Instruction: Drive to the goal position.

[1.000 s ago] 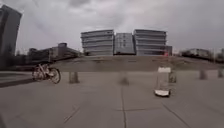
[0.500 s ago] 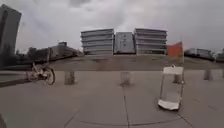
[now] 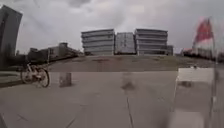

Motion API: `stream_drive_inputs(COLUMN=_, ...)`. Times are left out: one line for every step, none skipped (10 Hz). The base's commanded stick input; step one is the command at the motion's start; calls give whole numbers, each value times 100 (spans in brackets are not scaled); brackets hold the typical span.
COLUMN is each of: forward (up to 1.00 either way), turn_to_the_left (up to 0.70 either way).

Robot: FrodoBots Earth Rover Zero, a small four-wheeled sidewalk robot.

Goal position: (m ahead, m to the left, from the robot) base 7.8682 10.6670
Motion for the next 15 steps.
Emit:
stream_drive_inputs(forward=70, turn_to_the_left=2)
stream_drive_inputs(forward=70, turn_to_the_left=2)
stream_drive_inputs(forward=70, turn_to_the_left=2)
stream_drive_inputs(forward=70, turn_to_the_left=2)
stream_drive_inputs(forward=70, turn_to_the_left=2)
stream_drive_inputs(forward=70, turn_to_the_left=2)
stream_drive_inputs(forward=70, turn_to_the_left=2)
stream_drive_inputs(forward=70, turn_to_the_left=2)
stream_drive_inputs(forward=70, turn_to_the_left=2)
stream_drive_inputs(forward=70, turn_to_the_left=2)
stream_drive_inputs(forward=70, turn_to_the_left=2)
stream_drive_inputs(forward=70, turn_to_the_left=2)
stream_drive_inputs(forward=70, turn_to_the_left=2)
stream_drive_inputs(forward=10, turn_to_the_left=-1)
stream_drive_inputs(forward=7, turn_to_the_left=-1)
